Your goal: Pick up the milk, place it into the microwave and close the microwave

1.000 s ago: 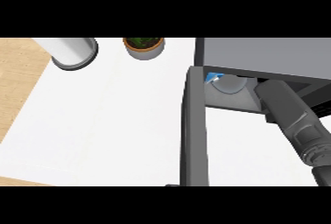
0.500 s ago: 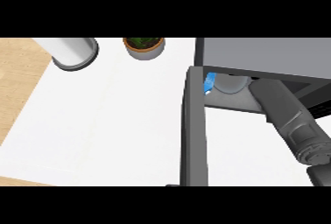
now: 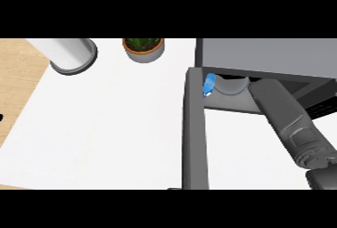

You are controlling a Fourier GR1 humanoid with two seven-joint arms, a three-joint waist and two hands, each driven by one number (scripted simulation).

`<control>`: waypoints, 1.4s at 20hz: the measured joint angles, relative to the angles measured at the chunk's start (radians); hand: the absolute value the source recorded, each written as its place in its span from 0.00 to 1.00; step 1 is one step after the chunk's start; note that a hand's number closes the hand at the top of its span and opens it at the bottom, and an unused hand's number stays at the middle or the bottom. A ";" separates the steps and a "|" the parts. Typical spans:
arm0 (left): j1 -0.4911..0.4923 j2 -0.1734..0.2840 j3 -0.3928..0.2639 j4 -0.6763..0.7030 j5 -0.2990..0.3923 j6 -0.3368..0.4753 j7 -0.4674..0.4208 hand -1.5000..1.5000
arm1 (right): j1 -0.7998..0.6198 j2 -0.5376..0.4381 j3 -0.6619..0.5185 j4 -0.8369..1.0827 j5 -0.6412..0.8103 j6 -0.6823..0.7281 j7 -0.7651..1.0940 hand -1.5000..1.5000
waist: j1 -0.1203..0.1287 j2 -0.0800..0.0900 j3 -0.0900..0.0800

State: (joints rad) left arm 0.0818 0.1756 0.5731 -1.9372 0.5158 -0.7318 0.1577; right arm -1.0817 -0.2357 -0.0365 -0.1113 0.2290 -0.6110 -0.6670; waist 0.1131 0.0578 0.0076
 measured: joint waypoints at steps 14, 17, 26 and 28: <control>-0.001 -0.090 -0.152 -0.049 -0.054 -0.026 0.014 1.00 | 0.090 0.050 -0.154 -0.016 -0.161 0.320 -0.144 0.00 | -0.055 -0.031 -0.004; 0.002 -0.099 -0.182 -0.058 -0.050 -0.017 0.040 1.00 | 0.128 0.057 -0.172 -0.019 -0.184 0.413 -0.166 0.00 | -0.069 -0.039 -0.005; 0.027 -0.153 -0.298 -0.091 -0.095 0.011 0.080 1.00 | 0.307 0.115 -0.172 -0.109 -0.219 0.575 -0.240 0.00 | -0.110 -0.057 -0.007; 0.026 -0.161 -0.340 -0.112 -0.103 0.037 0.109 1.00 | 0.360 0.114 -0.162 -0.147 -0.220 0.597 -0.252 0.00 | -0.116 -0.060 -0.007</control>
State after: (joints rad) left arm 0.1075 0.0141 0.2335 -2.0493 0.4127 -0.6952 0.2668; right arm -0.7218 -0.1213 -0.1983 -0.2580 0.0090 -0.0142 -0.9195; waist -0.0029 -0.0023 0.0001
